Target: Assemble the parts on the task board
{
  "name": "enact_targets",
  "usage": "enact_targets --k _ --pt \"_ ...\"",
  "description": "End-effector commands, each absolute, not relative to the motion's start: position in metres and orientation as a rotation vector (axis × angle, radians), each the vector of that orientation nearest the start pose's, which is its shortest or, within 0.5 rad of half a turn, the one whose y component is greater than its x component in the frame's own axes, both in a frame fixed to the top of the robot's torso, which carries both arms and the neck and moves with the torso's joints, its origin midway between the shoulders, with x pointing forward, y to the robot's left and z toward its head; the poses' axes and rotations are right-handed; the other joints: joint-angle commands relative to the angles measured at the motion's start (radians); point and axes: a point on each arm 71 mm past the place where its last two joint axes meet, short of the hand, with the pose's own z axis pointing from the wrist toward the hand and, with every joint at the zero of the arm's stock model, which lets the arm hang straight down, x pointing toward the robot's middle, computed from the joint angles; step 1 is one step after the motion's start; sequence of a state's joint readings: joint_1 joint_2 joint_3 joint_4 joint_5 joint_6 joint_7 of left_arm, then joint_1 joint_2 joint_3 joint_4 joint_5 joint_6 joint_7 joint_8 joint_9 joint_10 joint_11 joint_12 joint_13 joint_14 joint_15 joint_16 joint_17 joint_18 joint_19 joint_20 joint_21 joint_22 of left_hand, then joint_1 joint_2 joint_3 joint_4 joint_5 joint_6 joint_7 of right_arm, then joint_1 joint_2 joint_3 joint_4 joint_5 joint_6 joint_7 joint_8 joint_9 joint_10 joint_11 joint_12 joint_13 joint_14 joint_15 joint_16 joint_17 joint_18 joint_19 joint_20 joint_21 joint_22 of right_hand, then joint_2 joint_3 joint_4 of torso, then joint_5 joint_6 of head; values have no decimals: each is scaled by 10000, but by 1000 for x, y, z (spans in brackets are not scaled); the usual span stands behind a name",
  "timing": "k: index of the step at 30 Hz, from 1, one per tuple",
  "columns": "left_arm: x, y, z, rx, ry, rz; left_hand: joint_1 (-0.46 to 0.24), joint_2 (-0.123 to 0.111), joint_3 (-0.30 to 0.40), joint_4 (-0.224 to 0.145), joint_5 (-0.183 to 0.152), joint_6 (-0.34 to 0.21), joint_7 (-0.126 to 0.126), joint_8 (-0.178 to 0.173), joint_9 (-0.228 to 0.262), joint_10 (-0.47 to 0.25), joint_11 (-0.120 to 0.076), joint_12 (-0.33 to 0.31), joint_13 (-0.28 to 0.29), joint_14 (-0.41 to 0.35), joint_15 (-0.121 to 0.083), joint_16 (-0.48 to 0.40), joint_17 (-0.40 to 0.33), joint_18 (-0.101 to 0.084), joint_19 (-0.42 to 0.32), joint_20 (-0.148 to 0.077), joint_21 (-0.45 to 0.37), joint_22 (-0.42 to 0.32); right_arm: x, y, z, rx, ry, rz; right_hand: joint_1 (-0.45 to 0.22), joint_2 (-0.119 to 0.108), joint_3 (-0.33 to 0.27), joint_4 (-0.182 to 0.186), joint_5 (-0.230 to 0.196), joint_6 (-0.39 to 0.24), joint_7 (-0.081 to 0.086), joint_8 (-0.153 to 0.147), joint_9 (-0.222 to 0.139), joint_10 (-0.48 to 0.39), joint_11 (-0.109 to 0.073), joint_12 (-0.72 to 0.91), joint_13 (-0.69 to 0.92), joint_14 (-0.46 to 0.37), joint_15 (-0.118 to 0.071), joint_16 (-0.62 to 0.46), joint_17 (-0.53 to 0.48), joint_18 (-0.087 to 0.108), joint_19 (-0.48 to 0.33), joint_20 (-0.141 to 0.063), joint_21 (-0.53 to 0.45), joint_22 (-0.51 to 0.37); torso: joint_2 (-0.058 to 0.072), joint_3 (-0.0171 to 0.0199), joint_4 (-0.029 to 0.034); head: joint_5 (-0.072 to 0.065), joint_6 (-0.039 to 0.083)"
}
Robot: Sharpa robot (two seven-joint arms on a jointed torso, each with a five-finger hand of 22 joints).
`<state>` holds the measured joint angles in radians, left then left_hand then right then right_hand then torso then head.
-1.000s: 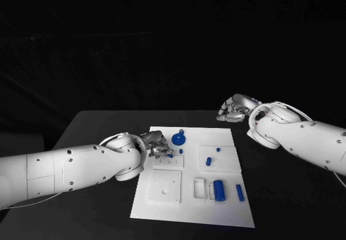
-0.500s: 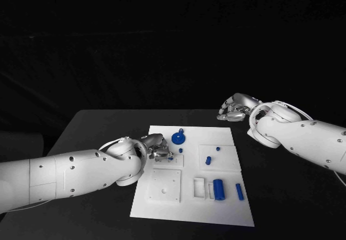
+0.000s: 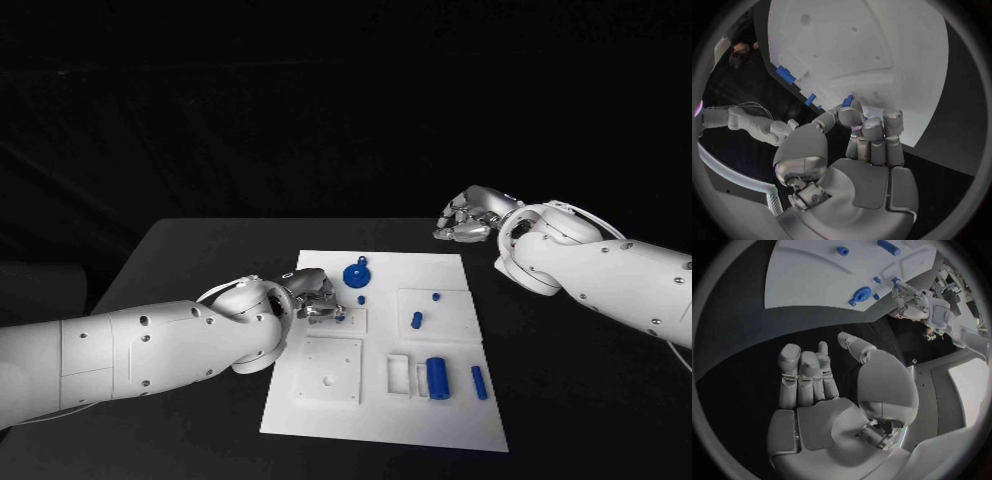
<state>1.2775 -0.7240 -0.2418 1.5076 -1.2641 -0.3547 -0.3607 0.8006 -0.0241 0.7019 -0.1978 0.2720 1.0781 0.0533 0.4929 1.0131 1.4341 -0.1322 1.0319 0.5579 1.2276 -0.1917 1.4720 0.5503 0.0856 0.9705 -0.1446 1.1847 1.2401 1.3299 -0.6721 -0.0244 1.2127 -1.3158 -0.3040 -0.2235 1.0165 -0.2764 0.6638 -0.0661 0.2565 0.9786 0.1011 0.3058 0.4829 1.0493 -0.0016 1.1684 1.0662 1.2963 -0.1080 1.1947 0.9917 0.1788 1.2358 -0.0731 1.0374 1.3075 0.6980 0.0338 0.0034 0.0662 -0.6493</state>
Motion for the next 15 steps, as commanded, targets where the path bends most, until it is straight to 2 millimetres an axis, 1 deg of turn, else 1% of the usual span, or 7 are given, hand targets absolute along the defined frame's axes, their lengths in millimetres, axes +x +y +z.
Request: enact_targets --k 1,15 --pt "477 166 -227 -297 18836 -5217 277 158 29 12 31 2046 -1103 55 8 -337 -285 -5 -17 319 -540 68 -14 77 17 -1248 -39 13 566 -216 -133 938 16230 4724 -29 66 -76 4 49 5 91 -37 15 -73 -1 -7 -14 -57 -25 -36 17 830 -50 1 -62 65 -1 8 -5 8 -15" --pt "478 167 -229 -233 19047 -5083 288 157 27 24 30 2047 -1103 50 8 -337 -285 -4 -22 318 -540 70 -22 76 18 -1247 -41 13 566 -216 -133 939 16241 4721 -32 68 -81 4 55 4 90 -38 15 -74 -1 -6 -15 -57 -25 -37 18 830 -50 0 -64 66 -5 18 -4 8 -22"
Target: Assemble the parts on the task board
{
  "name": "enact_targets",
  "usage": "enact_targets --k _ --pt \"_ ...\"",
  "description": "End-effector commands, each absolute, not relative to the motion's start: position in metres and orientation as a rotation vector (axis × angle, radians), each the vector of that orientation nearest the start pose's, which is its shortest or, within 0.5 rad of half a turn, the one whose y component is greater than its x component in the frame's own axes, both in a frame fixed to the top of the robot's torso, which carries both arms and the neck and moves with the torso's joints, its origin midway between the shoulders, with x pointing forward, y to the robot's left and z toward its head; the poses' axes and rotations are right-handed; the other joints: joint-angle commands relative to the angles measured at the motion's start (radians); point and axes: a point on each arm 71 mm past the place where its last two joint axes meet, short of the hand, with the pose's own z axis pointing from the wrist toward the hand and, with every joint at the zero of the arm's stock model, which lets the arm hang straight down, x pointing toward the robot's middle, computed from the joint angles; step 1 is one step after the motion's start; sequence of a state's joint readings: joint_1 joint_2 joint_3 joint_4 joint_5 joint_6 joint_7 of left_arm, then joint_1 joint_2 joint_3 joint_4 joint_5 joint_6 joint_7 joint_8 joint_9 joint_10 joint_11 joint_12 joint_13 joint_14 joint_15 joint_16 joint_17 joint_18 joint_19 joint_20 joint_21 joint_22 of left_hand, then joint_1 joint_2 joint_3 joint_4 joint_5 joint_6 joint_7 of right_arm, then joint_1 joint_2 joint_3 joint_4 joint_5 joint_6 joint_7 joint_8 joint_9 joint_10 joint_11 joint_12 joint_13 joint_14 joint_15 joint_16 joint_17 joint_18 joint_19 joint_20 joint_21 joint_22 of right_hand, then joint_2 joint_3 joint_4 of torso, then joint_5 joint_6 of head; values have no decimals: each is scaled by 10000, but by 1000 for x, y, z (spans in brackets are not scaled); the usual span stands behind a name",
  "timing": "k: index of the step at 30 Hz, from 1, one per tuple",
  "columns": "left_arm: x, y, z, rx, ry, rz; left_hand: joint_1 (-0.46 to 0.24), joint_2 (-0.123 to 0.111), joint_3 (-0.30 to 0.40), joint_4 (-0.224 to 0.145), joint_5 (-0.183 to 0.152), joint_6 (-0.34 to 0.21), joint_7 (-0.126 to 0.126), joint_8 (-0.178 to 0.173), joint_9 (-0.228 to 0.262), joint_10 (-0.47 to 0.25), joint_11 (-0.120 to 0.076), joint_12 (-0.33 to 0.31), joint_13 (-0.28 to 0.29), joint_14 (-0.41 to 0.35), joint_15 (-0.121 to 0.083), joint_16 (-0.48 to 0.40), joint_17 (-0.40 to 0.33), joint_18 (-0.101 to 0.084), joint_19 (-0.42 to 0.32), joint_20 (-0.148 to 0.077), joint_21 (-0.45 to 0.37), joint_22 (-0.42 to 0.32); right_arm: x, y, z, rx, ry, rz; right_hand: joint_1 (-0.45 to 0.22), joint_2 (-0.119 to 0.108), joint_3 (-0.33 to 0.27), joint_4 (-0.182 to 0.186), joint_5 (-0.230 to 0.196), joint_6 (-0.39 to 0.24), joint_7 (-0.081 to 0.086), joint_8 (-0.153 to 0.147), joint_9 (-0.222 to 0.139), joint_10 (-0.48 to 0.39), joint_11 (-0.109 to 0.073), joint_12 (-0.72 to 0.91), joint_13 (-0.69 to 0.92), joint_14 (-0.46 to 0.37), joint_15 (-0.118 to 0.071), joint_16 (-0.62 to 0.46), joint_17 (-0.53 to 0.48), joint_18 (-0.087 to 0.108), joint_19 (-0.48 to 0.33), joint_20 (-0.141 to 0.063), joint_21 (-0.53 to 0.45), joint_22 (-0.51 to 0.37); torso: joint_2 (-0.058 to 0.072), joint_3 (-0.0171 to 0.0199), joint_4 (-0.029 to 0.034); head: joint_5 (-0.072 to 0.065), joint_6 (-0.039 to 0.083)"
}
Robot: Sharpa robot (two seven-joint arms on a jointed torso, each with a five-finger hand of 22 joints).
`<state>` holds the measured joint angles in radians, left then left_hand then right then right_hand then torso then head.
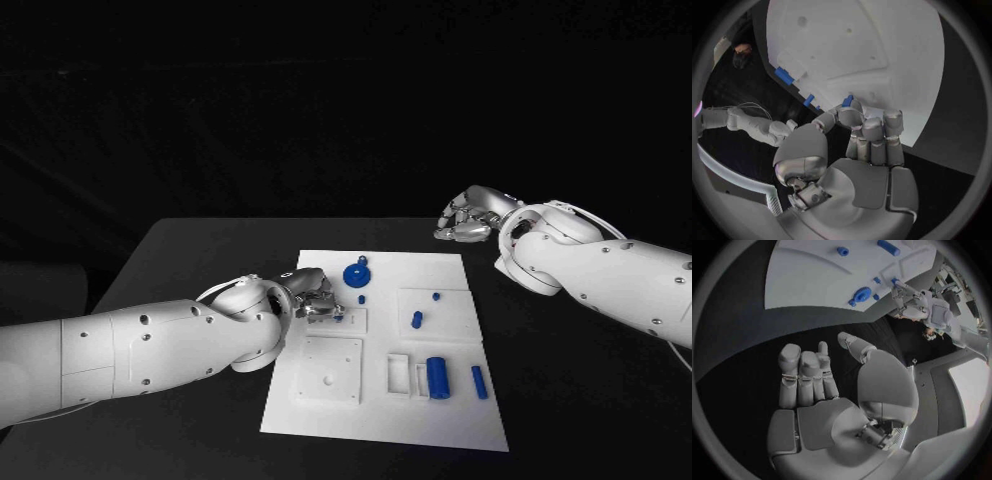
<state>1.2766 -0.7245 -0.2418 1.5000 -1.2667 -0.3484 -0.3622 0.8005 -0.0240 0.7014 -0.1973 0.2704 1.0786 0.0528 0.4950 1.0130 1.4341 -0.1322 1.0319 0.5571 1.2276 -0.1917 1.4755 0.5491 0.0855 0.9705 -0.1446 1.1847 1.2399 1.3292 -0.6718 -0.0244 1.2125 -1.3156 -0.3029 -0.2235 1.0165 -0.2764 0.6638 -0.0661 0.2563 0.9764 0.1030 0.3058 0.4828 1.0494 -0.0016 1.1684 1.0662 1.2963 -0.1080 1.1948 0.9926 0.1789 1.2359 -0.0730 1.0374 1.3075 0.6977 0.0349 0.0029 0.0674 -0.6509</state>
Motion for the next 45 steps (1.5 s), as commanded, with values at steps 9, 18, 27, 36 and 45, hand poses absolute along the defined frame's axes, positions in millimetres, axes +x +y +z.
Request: enact_targets --k 9,18,27,36,45 --pt "477 166 -231 -162 19217 -5052 300 156 31 25 46 2042 -1098 24 9 -337 -285 -3 -17 317 -540 35 -19 76 18 -1247 -44 16 566 -216 -134 940 16276 4712 -34 68 -85 3 61 26 72 -38 17 -75 -2 -5 -17 -57 -26 -39 11 829 -50 -1 -66 67 -2 6 -5 1 -28" --pt "477 166 -231 -133 19299 -5040 311 153 27 32 44 2041 -1097 18 9 -337 -284 -3 -23 314 -540 36 -28 75 16 -1245 -47 17 566 -216 -135 954 16330 4683 -44 79 -90 11 69 25 72 -40 17 -78 -1 -5 -19 -58 -26 -43 12 829 -50 -1 -71 67 -1 5 -6 -1 4" --pt "477 166 -233 -123 19401 -4970 316 149 21 41 39 2039 -1095 13 9 -338 -283 -2 -27 312 -540 36 -36 74 15 -1244 -50 18 566 -216 -135 954 16338 4681 -57 82 -96 19 69 24 73 -41 18 -80 -1 -5 -21 -59 -26 -45 13 829 -51 0 -74 68 -3 3 -3 5 13" --pt "476 167 -236 -110 19837 -4821 290 139 -29 126 -30 2037 -1084 -9 12 -339 -268 1 -49 293 -539 34 -76 62 5 -1232 -68 20 566 -215 -135 952 16352 4709 -147 97 -123 89 86 25 74 -44 20 -85 1 -5 -28 -61 -24 -54 18 829 -52 5 -87 69 1 3 -4 13 2" --pt "476 167 -237 -25 20065 -4731 261 215 -86 93 437 2074 -1073 -33 31 -331 -241 49 -78 270 -513 106 -140 53 -41 -1222 -93 57 566 -215 -136 956 16352 4726 -196 98 -134 126 137 21 74 -49 20 -90 1 -4 -33 -62 -24 -61 22 829 -53 5 -96 71 -3 -1 5 13 -4"
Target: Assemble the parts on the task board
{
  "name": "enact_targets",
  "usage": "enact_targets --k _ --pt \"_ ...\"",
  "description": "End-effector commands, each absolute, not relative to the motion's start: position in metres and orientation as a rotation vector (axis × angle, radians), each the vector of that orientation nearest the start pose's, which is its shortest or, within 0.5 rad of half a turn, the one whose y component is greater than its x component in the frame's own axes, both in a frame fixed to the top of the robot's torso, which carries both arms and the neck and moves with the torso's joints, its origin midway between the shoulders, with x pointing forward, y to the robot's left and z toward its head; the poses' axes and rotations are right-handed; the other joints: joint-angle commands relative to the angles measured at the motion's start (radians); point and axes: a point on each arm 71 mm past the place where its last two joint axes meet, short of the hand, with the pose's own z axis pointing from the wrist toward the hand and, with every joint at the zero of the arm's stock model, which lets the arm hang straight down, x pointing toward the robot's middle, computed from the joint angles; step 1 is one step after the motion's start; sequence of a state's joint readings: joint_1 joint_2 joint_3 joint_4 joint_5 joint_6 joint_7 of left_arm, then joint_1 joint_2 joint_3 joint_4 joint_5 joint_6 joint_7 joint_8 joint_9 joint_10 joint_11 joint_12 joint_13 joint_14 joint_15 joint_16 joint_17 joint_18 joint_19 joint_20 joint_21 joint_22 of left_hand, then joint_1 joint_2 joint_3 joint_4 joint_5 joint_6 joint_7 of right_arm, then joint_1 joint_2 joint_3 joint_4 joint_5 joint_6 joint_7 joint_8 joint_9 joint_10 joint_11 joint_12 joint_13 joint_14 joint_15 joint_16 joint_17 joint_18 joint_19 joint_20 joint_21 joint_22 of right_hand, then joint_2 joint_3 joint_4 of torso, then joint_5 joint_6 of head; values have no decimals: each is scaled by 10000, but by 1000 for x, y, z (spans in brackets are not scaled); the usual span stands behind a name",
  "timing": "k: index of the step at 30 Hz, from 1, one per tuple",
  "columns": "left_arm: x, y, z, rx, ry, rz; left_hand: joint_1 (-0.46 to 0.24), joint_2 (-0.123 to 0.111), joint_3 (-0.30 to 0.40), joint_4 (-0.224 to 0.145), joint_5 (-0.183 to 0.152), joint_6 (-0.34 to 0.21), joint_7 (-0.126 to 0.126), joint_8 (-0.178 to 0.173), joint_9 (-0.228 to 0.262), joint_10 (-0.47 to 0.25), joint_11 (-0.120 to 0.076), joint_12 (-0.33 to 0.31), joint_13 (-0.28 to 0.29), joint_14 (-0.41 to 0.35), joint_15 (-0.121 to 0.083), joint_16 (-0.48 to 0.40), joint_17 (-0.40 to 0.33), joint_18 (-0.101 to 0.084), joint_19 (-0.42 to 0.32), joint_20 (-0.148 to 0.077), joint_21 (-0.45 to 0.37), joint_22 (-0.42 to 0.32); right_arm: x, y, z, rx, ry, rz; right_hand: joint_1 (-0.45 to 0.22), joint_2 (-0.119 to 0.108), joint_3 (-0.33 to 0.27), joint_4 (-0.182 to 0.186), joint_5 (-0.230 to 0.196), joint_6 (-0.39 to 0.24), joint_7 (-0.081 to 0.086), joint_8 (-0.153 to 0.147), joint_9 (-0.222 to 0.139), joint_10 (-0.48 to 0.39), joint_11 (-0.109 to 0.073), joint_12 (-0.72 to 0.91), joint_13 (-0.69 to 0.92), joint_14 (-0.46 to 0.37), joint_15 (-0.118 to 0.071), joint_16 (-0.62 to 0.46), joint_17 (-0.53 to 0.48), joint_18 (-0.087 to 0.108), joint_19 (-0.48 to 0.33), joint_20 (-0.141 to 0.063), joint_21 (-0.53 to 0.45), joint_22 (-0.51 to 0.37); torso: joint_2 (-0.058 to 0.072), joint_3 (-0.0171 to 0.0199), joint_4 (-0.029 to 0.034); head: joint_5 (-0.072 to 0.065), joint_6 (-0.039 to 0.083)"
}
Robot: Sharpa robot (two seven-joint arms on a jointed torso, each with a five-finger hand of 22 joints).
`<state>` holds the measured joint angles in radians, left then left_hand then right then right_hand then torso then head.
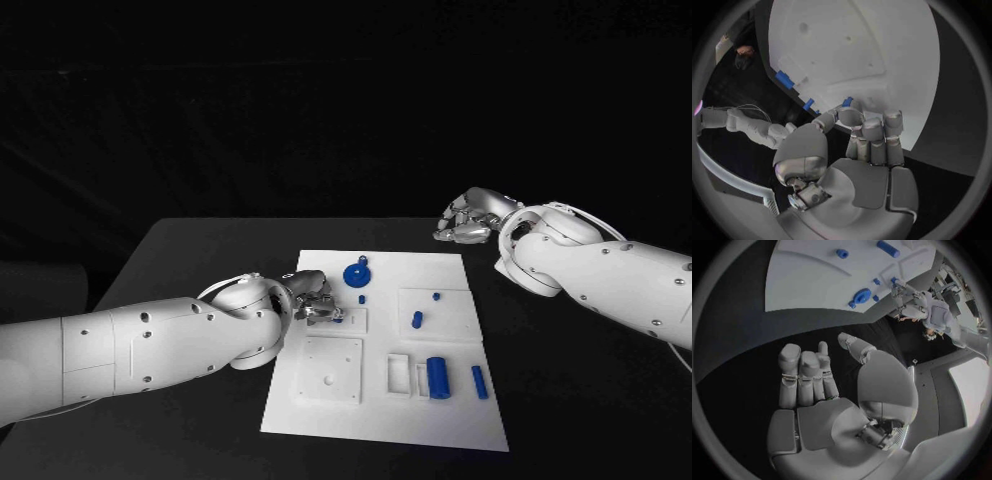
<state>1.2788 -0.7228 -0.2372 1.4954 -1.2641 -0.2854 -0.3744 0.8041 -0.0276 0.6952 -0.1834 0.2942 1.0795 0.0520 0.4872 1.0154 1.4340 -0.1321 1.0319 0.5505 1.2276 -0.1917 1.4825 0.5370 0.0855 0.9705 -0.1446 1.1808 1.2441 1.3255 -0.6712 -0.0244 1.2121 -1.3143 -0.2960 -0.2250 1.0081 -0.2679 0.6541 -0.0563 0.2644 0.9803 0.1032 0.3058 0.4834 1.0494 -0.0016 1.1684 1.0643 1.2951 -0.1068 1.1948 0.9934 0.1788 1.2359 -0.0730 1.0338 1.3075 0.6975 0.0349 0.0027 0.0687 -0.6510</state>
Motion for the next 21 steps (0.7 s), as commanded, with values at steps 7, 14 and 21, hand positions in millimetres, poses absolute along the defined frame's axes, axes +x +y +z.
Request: enact_targets --k 7,14,21 --pt "476 167 -237 55 20043 -4668 279 270 -13 -160 371 2074 -1066 29 15 -336 -243 68 -24 259 -503 67 -47 56 -44 -1225 -52 37 566 -215 -136 959 16358 4730 -128 12 -42 38 91 -17 70 -50 16 -92 0 -3 -16 -50 -36 -63 17 830 -54 3 -64 73 2 -3 -2 1 6" --pt "476 166 -237 -64 20033 -4711 221 285 -55 -106 227 2069 -1057 6 15 -347 -236 66 -46 245 -496 70 -85 45 -38 -1217 -64 42 566 -215 -136 966 16390 4731 -144 17 -47 48 123 -16 70 -50 18 -93 -1 -1 -18 -50 -37 -65 19 830 -53 2 -67 75 2 2 -5 -2 10" --pt "476 164 -237 -149 20013 -4776 59 143 -111 197 -465 2053 -1047 -44 38 -354 -224 57 -125 222 -514 73 -207 44 -32 -1218 -125 48 566 -215 -137 960 16399 4738 -156 16 -52 53 162 -17 70 -52 18 -95 -1 0 -20 -51 -37 -69 21 830 -54 1 -70 77 4 2 -2 -9 18"
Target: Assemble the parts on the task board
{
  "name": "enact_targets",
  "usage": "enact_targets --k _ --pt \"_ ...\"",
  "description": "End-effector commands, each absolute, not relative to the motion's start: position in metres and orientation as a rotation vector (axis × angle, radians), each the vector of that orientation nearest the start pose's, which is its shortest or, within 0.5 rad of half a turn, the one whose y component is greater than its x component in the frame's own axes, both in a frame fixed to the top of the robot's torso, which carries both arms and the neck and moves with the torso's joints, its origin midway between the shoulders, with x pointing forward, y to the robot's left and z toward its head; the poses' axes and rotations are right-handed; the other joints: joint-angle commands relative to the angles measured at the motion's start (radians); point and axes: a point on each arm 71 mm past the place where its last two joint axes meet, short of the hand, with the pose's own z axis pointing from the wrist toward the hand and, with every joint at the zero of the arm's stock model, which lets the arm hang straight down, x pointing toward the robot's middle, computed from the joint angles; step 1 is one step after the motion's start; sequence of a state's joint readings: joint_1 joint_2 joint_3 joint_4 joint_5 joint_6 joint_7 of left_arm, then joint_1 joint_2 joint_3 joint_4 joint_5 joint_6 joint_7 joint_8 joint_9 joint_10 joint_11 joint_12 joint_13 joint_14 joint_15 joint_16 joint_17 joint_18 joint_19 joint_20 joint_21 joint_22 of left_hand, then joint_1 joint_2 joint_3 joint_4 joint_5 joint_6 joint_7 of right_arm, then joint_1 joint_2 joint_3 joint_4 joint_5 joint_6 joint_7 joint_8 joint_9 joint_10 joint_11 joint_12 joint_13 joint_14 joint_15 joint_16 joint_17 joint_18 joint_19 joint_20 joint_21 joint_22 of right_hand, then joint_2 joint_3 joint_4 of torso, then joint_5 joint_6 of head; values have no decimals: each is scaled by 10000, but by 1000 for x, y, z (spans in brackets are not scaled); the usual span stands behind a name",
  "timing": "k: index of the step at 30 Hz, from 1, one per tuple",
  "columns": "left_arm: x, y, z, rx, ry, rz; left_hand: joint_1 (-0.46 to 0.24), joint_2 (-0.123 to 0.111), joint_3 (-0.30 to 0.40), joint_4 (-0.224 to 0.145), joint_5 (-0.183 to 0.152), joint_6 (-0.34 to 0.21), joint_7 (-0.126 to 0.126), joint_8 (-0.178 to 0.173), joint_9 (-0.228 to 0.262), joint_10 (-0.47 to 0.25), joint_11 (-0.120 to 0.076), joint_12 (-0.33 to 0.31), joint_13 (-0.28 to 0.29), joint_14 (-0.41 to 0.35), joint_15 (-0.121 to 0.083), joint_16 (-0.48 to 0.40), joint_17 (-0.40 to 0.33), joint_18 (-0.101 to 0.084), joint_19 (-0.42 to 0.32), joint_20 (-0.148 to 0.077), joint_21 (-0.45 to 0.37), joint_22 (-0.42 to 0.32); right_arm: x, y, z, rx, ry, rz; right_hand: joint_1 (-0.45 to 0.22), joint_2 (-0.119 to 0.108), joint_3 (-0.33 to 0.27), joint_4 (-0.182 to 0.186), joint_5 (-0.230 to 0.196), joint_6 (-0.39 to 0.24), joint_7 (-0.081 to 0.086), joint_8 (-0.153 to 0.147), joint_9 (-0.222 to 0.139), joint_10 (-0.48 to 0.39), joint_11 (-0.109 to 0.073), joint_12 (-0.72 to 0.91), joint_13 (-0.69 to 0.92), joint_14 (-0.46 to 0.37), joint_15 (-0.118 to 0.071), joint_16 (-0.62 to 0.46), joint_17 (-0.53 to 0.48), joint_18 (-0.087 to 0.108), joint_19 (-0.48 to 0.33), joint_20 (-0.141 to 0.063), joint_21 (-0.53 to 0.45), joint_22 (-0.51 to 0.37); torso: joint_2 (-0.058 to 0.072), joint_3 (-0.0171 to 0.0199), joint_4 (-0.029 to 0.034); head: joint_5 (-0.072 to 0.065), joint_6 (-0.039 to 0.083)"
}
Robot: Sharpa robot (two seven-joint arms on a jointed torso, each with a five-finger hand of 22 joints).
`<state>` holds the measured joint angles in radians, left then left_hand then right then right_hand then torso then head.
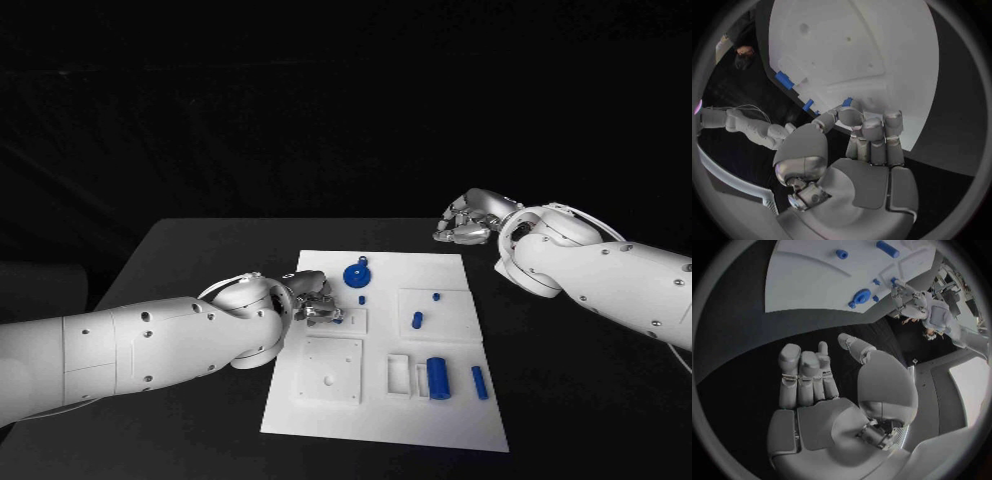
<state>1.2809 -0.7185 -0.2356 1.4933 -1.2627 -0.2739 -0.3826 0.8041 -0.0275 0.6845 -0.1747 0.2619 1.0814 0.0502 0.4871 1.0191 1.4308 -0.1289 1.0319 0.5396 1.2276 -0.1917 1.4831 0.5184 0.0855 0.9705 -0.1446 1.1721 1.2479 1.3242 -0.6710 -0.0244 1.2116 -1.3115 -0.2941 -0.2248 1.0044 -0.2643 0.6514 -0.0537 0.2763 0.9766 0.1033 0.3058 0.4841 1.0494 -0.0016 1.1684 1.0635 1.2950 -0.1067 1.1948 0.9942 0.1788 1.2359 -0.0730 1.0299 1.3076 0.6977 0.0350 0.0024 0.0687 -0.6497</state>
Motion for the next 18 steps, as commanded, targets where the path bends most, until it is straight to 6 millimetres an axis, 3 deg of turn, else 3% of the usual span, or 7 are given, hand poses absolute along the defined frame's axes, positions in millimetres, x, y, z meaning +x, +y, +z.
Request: enact_targets --k 1,2,5,11,18 --pt "477 164 -237 -153 20012 -4786 54 136 -4 123 -165 2035 -1028 -44 2 -320 -256 57 -19 221 -515 68 -26 44 -31 -1218 -40 11 566 -215 -137 960 16401 4739 -120 -20 -25 26 44 20 69 -52 11 -95 -1 0 -12 -49 -39 -69 13 830 -54 1 -32 77 1 1 2 -10 5" --pt "477 164 -237 -152 20014 -4790 -19 90 -37 229 -474 2033 -1027 -51 7 -321 -252 56 -32 219 -516 71 -44 41 -28 -1216 -50 11 566 -215 -137 959 16399 4741 -122 -20 -26 27 49 20 69 -52 11 -95 -1 0 -12 -49 -39 -69 14 830 -54 1 -32 77 1 2 2 -10 5" --pt "477 164 -237 -159 20038 -4752 -65 -8 -28 385 -717 2035 -1028 -64 21 -320 -254 61 -60 215 -523 86 -84 48 -29 -1222 -71 21 566 -215 -137 960 16399 4743 -130 -18 -30 31 71 21 69 -52 12 -96 -2 1 -13 -49 -39 -70 15 830 -54 0 -33 78 -2 3 -3 -12 -2" --pt "477 163 -238 -109 20095 -4751 -89 -28 -21 447 -656 2038 -1029 -69 28 -318 -253 67 -72 213 -525 98 -102 50 -29 -1225 -77 30 566 -214 -137 957 16402 4748 -139 -19 -35 33 99 20 69 -53 13 -96 -2 2 -15 -48 -39 -71 17 830 -53 -1 -35 80 -2 5 -1 -35 -12" --pt "477 162 -238 -71 20196 -4747 -138 -207 -58 482 -592 2043 -1028 -76 39 -318 -251 80 -87 208 -524 115 -128 51 -30 -1227 -80 48 566 -214 -137 954 16407 4752 -153 -20 -43 38 130 20 69 -54 14 -97 -1 4 -16 -49 -39 -73 19 830 -52 -1 -36 82 -2 7 -5 -34 -16"
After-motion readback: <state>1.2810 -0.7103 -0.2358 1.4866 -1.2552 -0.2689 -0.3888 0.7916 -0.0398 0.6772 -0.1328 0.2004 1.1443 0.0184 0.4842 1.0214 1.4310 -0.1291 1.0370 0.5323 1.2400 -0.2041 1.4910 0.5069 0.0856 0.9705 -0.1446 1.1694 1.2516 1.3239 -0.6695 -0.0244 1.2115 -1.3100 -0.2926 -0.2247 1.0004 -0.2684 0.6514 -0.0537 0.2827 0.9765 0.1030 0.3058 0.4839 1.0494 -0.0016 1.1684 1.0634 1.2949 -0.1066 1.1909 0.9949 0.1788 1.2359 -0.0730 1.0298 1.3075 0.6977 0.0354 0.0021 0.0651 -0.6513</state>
